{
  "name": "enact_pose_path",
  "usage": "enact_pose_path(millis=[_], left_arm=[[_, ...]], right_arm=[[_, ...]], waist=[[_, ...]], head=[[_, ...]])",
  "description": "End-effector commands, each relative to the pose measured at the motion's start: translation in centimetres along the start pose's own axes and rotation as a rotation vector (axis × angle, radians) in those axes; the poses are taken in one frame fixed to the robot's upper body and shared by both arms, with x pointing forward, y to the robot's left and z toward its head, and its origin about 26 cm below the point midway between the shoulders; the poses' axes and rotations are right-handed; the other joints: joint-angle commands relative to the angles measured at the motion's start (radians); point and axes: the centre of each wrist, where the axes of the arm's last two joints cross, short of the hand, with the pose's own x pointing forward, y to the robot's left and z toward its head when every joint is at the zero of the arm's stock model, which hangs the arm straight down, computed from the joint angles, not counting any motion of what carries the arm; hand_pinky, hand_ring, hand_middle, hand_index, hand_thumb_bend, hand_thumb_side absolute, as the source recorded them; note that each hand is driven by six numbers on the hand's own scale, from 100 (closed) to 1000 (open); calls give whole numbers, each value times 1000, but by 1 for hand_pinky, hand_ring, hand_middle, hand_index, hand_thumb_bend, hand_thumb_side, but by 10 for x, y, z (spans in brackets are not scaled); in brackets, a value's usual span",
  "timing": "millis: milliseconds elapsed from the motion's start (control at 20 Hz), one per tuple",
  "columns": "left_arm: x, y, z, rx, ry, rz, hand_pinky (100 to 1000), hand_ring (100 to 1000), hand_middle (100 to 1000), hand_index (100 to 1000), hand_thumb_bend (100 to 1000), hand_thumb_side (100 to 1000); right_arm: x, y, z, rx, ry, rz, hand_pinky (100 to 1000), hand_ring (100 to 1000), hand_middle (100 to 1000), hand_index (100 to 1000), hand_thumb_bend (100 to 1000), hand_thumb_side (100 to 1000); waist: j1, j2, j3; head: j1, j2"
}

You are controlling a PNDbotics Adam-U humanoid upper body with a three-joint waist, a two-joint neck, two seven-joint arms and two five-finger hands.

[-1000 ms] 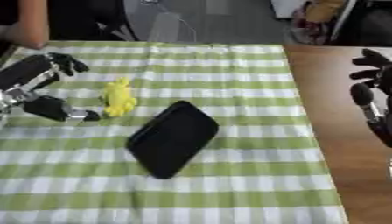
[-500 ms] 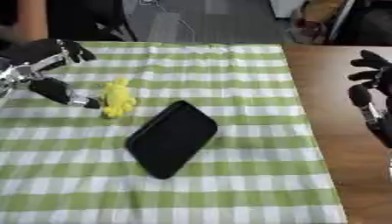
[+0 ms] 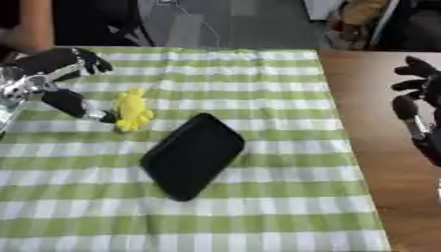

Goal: Pick up objects on the table and place them in the box.

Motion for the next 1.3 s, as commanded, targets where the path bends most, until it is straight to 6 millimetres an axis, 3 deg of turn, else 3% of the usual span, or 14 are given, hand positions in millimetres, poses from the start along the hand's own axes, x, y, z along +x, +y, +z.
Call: enact_pose_path(millis=[50, 450, 800, 1300], left_arm=[[-1, 8, -10, 30, 32, -1, 607, 686, 741, 870, 983, 572], [10, -9, -45, 36, 58, 51, 599, 676, 738, 872, 1000, 588], [14, -29, -55, -20, 50, 63, 605, 681, 739, 871, 1000, 580], [16, -40, -64, -73, 39, 49, 615, 687, 740, 870, 1000, 572]], right_arm=[[3, -9, -4, 0, -19, 25, 583, 684, 772, 940, 665, 983], [2, -6, -4, 9, -20, 18, 583, 684, 772, 940, 666, 980], [3, -6, -4, 11, -23, 15, 583, 684, 772, 939, 667, 980], [3, -5, -4, 19, -22, 14, 584, 685, 772, 940, 669, 974]], waist=[[-1, -15, 2], [-5, -15, 6], [-5, -15, 4], [-7, -13, 5]], head=[[2, -11], [8, -10], [11, -9], [17, -10]])
